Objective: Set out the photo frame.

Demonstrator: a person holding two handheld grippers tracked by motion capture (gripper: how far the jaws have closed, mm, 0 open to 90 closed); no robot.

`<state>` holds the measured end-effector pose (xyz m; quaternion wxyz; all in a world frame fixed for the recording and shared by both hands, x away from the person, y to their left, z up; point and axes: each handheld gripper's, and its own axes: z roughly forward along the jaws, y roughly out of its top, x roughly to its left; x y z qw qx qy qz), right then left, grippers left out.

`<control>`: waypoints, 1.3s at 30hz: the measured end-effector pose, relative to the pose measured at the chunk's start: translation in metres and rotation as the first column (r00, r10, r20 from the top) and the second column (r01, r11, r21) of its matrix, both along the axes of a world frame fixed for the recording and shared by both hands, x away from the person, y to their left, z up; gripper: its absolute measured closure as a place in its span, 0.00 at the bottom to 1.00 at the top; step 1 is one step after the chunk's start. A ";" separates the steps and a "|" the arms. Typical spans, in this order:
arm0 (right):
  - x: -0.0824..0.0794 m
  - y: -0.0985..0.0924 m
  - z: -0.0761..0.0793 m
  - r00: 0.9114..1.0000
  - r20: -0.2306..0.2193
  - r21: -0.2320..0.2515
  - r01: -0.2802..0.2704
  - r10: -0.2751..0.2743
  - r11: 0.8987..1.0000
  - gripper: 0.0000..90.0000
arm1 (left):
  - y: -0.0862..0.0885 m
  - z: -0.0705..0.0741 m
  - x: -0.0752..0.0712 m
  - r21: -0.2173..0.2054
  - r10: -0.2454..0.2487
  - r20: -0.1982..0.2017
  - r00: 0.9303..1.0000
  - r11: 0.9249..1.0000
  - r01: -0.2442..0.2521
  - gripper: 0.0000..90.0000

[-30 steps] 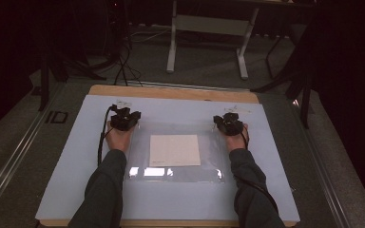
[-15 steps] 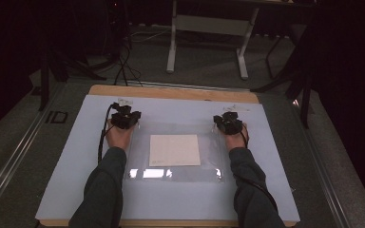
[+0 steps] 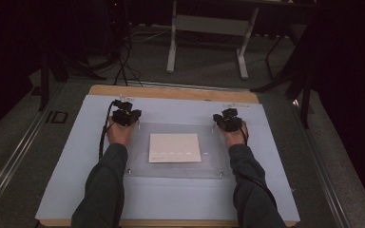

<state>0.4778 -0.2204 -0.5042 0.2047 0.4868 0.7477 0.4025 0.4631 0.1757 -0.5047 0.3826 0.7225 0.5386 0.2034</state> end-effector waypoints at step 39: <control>0.024 0.005 0.004 0.992 -0.114 0.009 0.052 -0.051 0.999 0.95 | 0.005 -0.001 0.022 -0.012 -0.015 -0.112 0.994 1.000 0.014 0.78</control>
